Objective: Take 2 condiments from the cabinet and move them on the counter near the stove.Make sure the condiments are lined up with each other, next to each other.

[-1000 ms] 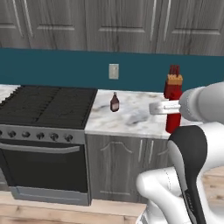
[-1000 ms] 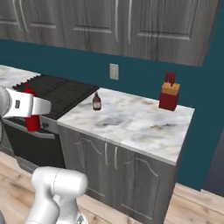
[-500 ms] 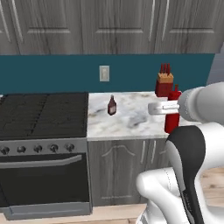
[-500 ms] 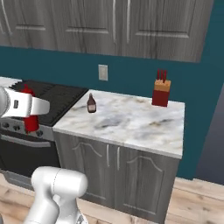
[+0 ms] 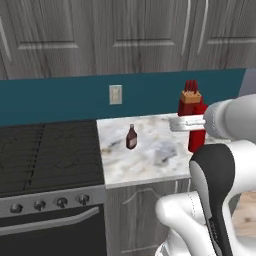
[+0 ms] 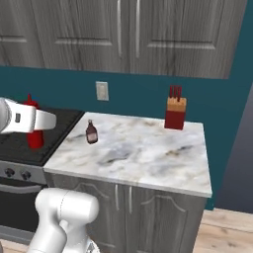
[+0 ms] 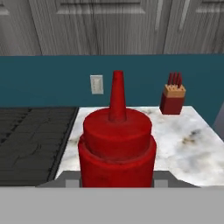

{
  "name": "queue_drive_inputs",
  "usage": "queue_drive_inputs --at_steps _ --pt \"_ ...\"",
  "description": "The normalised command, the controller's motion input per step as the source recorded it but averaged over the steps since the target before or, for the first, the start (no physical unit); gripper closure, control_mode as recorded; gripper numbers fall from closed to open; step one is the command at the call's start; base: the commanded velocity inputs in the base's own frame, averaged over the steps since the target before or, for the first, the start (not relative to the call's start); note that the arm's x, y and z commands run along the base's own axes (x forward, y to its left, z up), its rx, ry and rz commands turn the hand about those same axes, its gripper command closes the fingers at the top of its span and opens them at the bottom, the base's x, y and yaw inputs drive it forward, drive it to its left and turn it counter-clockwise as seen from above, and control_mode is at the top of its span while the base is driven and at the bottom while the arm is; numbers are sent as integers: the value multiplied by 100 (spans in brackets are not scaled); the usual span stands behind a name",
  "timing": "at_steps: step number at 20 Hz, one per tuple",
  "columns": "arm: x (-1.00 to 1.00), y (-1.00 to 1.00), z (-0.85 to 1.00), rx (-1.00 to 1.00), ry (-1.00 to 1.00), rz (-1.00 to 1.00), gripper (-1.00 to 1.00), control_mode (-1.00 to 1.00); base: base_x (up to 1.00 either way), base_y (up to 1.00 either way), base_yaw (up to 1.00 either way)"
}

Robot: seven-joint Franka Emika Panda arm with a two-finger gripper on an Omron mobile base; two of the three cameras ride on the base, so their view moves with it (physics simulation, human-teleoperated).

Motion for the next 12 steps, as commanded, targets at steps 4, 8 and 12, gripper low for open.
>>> queue_drive_inputs --at_steps 4,8,12 --pt "0 0 0 0 0 0 100 100 62 11 -9" --pt "0 -11 -1 0 0 0 100 -100 5 0 0" --pt "-9 -65 -22 1 0 24 100 -100 0 0 0"
